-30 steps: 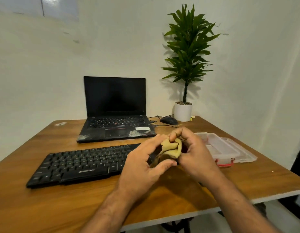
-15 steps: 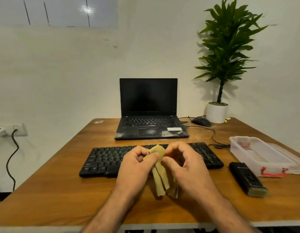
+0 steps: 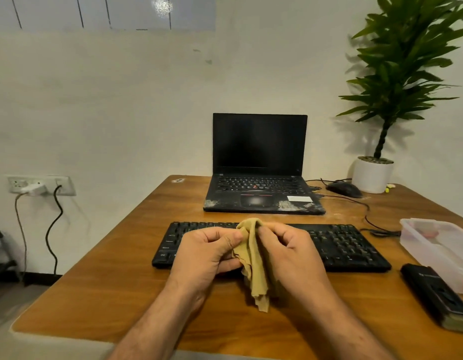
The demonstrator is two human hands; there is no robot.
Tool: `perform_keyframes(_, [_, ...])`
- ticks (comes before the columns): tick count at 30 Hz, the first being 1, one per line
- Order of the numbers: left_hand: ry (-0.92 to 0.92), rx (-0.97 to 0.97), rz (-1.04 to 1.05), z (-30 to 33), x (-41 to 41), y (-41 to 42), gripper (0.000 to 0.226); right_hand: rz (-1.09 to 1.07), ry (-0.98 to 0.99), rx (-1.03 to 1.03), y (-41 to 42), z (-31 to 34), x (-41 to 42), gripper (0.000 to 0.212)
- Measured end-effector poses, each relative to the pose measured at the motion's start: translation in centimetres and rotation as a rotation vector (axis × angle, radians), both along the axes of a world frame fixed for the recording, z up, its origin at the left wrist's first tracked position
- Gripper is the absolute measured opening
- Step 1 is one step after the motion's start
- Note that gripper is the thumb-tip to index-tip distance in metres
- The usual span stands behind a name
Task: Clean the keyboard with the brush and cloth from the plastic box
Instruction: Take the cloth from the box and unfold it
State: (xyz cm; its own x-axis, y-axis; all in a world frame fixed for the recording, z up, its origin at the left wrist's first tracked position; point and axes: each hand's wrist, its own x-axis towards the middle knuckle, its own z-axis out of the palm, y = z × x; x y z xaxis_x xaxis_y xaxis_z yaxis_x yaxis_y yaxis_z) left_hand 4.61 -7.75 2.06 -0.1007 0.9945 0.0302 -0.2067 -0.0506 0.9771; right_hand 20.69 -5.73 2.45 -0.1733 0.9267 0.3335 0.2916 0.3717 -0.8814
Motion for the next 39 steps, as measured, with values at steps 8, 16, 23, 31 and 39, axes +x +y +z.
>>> perform_keyframes(8, [0.105, -0.027, 0.139, -0.4, 0.6, 0.1, 0.021, -0.122, -0.087, 0.036, 0.4, -0.6, -0.4, 0.022])
perform_keyframes(16, [0.039, -0.033, 0.223, 0.1, 0.9, -0.3, 0.022, -0.086, -0.252, 0.233, -1.6, 1.0, -0.6, 0.017])
perform_keyframes(23, [-0.115, -0.050, 0.057, 1.7, 1.4, -1.7, 0.040, 0.027, -0.307, 0.180, -1.6, 0.3, -1.4, 0.063])
perform_keyframes(31, [0.440, 0.062, 0.214, 5.0, -1.9, -1.2, 0.024, 0.143, 0.221, -0.305, 0.7, 0.3, -3.0, 0.016])
perform_keyframes(39, [0.218, -0.186, -0.044, 4.5, -5.5, 2.3, 0.022, 0.318, 0.570, -0.591, 2.6, 1.6, -5.5, 0.026])
